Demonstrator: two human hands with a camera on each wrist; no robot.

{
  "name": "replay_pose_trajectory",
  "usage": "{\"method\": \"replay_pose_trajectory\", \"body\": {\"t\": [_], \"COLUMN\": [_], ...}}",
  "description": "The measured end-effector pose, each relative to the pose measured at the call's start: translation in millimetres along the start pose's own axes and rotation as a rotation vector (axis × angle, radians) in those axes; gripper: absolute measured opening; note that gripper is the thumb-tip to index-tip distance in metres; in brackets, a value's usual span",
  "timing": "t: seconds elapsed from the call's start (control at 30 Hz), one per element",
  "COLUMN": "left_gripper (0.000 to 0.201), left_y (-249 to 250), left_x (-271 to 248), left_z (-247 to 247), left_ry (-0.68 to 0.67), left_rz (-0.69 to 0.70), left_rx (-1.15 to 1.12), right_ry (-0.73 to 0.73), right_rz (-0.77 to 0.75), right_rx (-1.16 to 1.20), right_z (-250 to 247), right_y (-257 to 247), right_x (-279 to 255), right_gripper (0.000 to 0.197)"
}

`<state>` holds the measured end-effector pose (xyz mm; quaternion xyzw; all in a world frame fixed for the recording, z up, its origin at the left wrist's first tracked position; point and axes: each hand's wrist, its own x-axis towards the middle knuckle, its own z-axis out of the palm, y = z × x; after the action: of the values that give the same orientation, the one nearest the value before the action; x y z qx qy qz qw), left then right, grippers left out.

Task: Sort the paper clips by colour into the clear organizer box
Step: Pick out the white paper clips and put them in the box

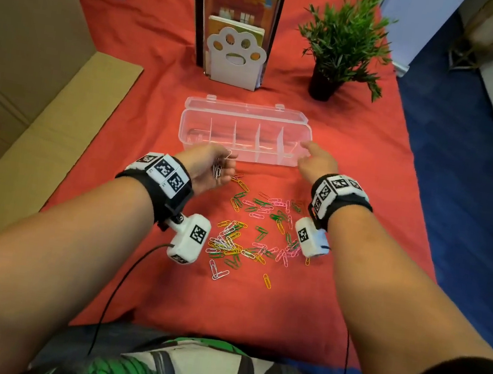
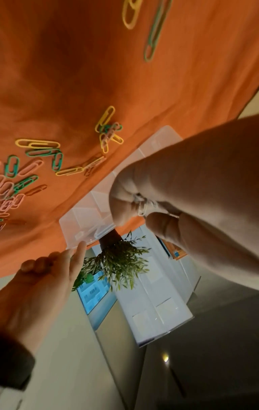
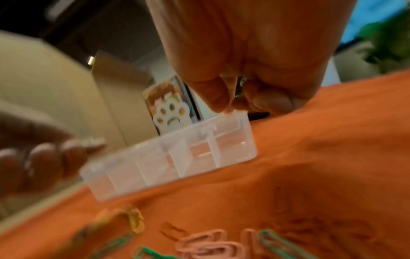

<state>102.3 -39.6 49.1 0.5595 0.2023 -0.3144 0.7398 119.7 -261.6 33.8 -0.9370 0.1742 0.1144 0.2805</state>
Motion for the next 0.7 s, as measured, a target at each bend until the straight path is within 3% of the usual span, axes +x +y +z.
{"method": "replay_pose_trajectory", "body": {"t": [0.13, 0.4, 0.5, 0.6, 0.7], "left_gripper": [0.021, 0.025, 0.018, 0.013, 0.009], "left_y": [9.9, 23.7, 24.4, 27.2, 29.4], "left_x": [8.1, 10.9, 13.1, 13.9, 16.7], "left_z": [8.5, 50.3, 71.0, 89.5, 99.8], "left_ry": [-0.008, -0.134, -0.155, -0.099, -0.048], "left_rz": [0.022, -0.059, -0.087, -0.070, -0.020], "left_rx": [0.019, 0.022, 0.030, 0.050, 0.083], "right_ry": [-0.011, -0.031, -0.037, -0.044, -0.087], "right_rz": [-0.108, -0.208, -0.074, 0.086, 0.166], "right_rx": [-0.249, -0.166, 0.068, 0.306, 0.524], "right_z": [9.8, 28.3, 19.9, 6.2, -10.9], "right_y": [-3.8, 1.1, 4.4, 9.1, 4.7], "right_x": [0.5, -35.2, -39.2, -31.2, -27.3], "right_gripper": [0.031, 0.025, 0.027, 0.016, 0.031]}}
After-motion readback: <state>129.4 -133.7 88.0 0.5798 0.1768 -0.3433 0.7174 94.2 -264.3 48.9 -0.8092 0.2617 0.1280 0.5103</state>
